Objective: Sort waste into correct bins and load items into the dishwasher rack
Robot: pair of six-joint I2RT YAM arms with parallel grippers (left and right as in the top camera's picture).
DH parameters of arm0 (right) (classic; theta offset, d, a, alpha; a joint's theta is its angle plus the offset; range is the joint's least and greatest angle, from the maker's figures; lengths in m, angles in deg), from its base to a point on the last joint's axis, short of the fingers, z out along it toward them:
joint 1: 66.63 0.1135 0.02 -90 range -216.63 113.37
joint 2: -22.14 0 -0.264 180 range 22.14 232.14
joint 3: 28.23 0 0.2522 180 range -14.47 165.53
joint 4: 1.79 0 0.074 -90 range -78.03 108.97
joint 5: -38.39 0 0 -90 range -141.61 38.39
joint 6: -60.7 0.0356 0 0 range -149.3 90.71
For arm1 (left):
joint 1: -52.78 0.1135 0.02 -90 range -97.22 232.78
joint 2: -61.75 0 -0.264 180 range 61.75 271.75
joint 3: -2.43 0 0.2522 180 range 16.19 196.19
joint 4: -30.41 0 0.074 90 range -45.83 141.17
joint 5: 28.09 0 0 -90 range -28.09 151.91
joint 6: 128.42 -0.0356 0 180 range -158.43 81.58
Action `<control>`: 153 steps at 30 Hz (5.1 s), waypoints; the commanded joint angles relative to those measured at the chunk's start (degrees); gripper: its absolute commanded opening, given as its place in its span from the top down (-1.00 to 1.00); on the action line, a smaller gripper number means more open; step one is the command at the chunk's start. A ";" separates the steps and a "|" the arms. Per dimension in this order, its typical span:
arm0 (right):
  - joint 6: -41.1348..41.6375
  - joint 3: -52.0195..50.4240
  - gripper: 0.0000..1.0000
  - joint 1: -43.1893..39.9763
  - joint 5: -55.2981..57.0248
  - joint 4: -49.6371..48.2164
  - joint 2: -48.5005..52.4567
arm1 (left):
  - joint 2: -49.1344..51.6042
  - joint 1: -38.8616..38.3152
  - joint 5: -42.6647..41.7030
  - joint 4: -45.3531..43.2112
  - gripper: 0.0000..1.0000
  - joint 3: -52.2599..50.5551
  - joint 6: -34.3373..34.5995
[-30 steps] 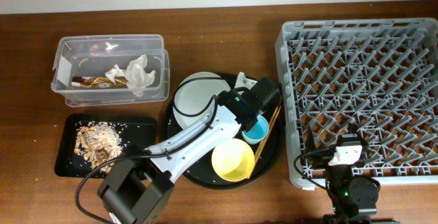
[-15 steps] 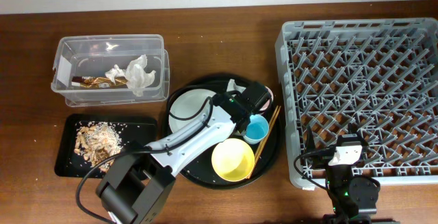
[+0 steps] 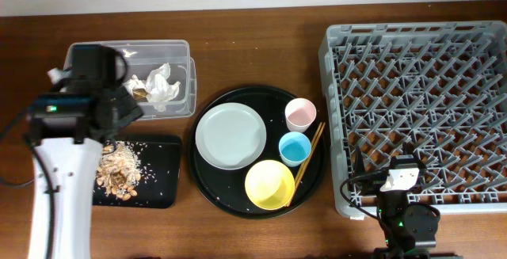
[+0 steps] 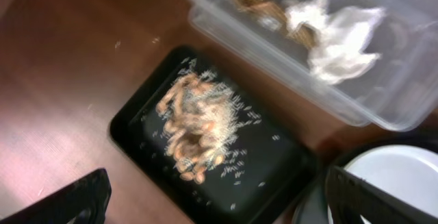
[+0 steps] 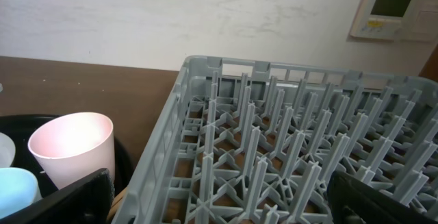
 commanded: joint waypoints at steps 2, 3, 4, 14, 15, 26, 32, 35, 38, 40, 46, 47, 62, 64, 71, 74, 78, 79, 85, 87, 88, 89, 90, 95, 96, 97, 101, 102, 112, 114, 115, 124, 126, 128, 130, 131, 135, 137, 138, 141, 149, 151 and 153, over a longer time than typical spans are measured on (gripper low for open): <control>0.26 -0.31 -0.97 0.26 0.48 0.26 -0.33 | -0.70 8.76 -3.45 0.70 -0.99 0.22 0.76; 0.24 -0.31 -0.97 0.26 0.48 0.26 -0.33 | -0.70 9.27 -3.43 0.72 -0.99 0.22 0.76; 0.24 -0.31 -0.97 0.26 0.48 0.26 -0.33 | -0.70 9.46 -3.45 0.70 -0.99 0.22 0.76; 0.24 -0.31 -0.97 0.26 0.48 0.26 -0.33 | -0.70 9.46 -3.45 0.70 -0.99 0.22 0.76; 0.24 -0.31 -0.97 0.26 0.48 0.26 -0.33 | -0.70 9.46 -3.45 0.70 -0.99 0.22 0.76; 55.25 -0.31 -0.97 0.26 -61.46 -6.67 -0.33 | -0.70 9.46 -3.45 0.70 -0.99 0.22 0.76; 75.47 2.01 -0.96 0.20 -51.60 -22.71 -0.31 | -0.70 9.46 -3.45 0.70 -0.99 0.22 0.76; 63.17 12.59 -0.96 0.15 -44.87 -10.78 2.47 | -0.70 9.46 -3.45 0.70 -0.99 0.22 0.76; 40.35 30.05 -0.97 0.15 -38.10 15.34 12.90 | -0.70 9.46 -3.45 0.70 -0.99 0.22 0.76; 23.85 48.63 -0.97 0.26 -30.23 36.96 27.10 | -0.70 9.46 -3.45 0.70 -0.99 0.22 0.76; 10.54 84.28 -0.97 6.34 -15.56 73.40 59.06 | -0.70 9.46 -3.45 0.70 -0.99 0.22 0.76; 11.37 85.33 -0.97 10.25 -12.57 74.40 61.18 | -0.70 9.46 -3.45 0.70 -0.99 0.22 0.76; 28.00 85.11 -0.97 56.68 -7.45 68.37 104.85 | -0.70 9.46 -3.45 0.70 -0.99 0.22 0.76; 27.98 85.09 -0.97 59.74 -6.60 62.79 104.85 | -0.70 9.46 -3.45 0.70 -0.99 0.22 0.76; 28.00 83.06 -0.97 60.74 -3.65 57.48 104.87 | -0.70 9.46 -3.45 0.70 -0.99 0.22 0.76; 29.97 78.95 -0.97 60.24 -1.62 55.43 104.87 | -0.70 9.46 -3.45 0.70 -0.99 0.22 0.76; 33.55 73.68 -0.50 59.80 0.44 50.25 104.87 | -0.70 9.46 -3.45 0.70 -0.99 0.22 0.76; 33.55 72.81 -0.44 59.82 0.50 48.68 104.87 | -0.70 9.46 -3.45 0.70 -1.00 0.22 0.76; 33.55 68.57 0.20 59.82 2.69 43.45 104.87 | -0.70 9.46 -3.45 0.70 -0.99 0.22 0.76; 33.59 68.59 0.31 59.82 3.06 43.43 104.87 | -0.70 9.46 -3.45 0.70 -0.99 0.22 0.76; 33.88 68.59 0.43 59.82 3.04 43.45 104.87 | -0.70 9.46 -3.45 0.70 -1.00 0.22 0.76; 33.99 68.59 0.48 59.82 2.82 43.45 104.87 | -0.70 9.46 -3.45 0.70 -0.99 0.22 0.76; 33.97 68.61 0.53 59.82 2.67 43.45 104.85 | -0.70 9.46 -3.45 0.70 -0.99 0.22 0.76; 33.97 71.43 0.91 59.78 0.44 46.60 104.83 | -0.70 9.46 -3.45 0.70 -0.99 0.22 0.76; 33.97 73.20 0.91 59.78 0.46 48.63 104.83 | -0.70 9.46 -3.45 0.70 -0.99 0.22 0.76; 33.92 75.67 0.92 59.74 0.50 50.99 104.83 | -0.70 9.46 -3.45 0.70 -0.99 0.22 0.76; 29.75 93.13 0.92 57.44 0.68 66.45 103.80 | -0.70 9.46 -3.45 0.70 -0.99 0.22 0.76; 28.72 98.77 0.91 55.65 0.74 71.58 103.19 | -0.70 9.46 -3.45 0.70 -0.99 0.22 0.76; 3.30 114.03 0.92 7.56 -16.59 81.85 92.26 | -0.70 9.46 -3.45 0.70 -0.99 0.22 0.76; -1.22 113.92 0.91 -4.57 -26.73 81.66 93.81 | -0.70 9.46 -3.45 0.70 -0.99 0.22 0.76; -3.82 113.92 0.92 -8.87 -31.82 81.68 95.12 | -0.70 9.46 -3.45 0.70 -0.99 0.22 0.76; -20.79 113.92 0.92 -25.05 -70.29 78.42 118.46 | -0.70 9.46 -3.45 0.70 -0.99 0.22 0.76; -21.11 113.92 0.91 -24.94 -73.61 77.66 123.01 | -0.70 9.46 -3.45 0.70 -0.99 0.22 0.76; -21.64 113.92 0.92 -24.85 -73.24 77.81 125.04 | -0.70 9.46 -3.45 0.70 -0.99 0.22 0.76; -21.57 113.92 0.91 -25.33 -70.44 78.99 125.33 | -0.70 9.46 -3.45 0.70 -0.99 0.22 0.76; -21.59 113.92 0.91 -25.75 -68.46 80.32 125.33 | -0.70 9.46 -3.45 0.70 -0.99 0.22 0.76; -21.59 113.92 0.91 -26.10 -63.73 83.73 125.33 | -0.70 9.46 -3.45 0.70 -0.99 0.22 0.76; -21.64 113.79 0.91 -26.14 -60.78 86.12 125.33 | -0.70 9.46 -3.45 0.70 -0.99 0.22 0.76; -21.59 113.66 0.89 -26.16 -59.45 86.42 125.33 | -0.70 9.46 -3.45 0.70 -0.99 0.22 0.76; -18.97 113.66 0.74 -27.32 -57.11 86.42 125.33 | -0.70 9.46 -3.45 0.70 -0.99 0.22 0.76; -17.77 113.70 0.38 -32.89 -54.18 86.84 124.37 | -0.70 9.46 -3.45 0.70 -0.99 0.22 0.76; -19.41 115.34 0.11 -31.45 -52.89 86.40 120.96 | -0.70 9.46 -3.45 0.70 -0.99 0.22 0.76; -11.96 120.98 -0.23 -26.32 -38.56 84.11 116.91 | -0.70 9.46 -3.45 0.70 -0.99 0.22 0.76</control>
